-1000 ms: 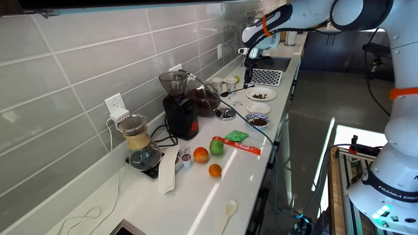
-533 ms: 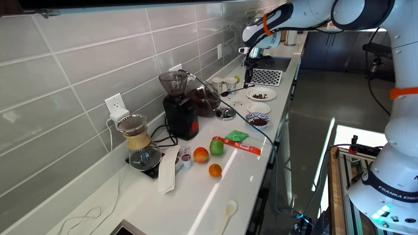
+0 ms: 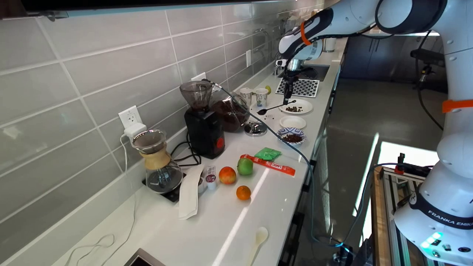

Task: Use the silver soon to put some of the brown objects onto the small plate

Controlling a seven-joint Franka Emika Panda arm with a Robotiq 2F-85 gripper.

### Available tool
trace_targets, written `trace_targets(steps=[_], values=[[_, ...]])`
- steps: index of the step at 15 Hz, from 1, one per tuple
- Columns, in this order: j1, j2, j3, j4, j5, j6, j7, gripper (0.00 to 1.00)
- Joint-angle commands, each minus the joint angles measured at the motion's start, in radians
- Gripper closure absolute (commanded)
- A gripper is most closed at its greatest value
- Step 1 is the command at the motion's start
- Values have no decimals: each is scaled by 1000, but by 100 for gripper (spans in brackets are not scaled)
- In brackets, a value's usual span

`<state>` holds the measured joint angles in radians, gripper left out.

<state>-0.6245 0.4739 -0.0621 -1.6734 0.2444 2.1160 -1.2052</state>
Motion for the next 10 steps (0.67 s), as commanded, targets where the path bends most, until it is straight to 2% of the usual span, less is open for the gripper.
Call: trace_targets(steps=[1,5,10], values=[[0,-94,-36,-201,28,116,-99,98],[-8,-151,-61,-341,64,256,-171,98],[-9,-198,-72,-429,152,327,-225,98]])
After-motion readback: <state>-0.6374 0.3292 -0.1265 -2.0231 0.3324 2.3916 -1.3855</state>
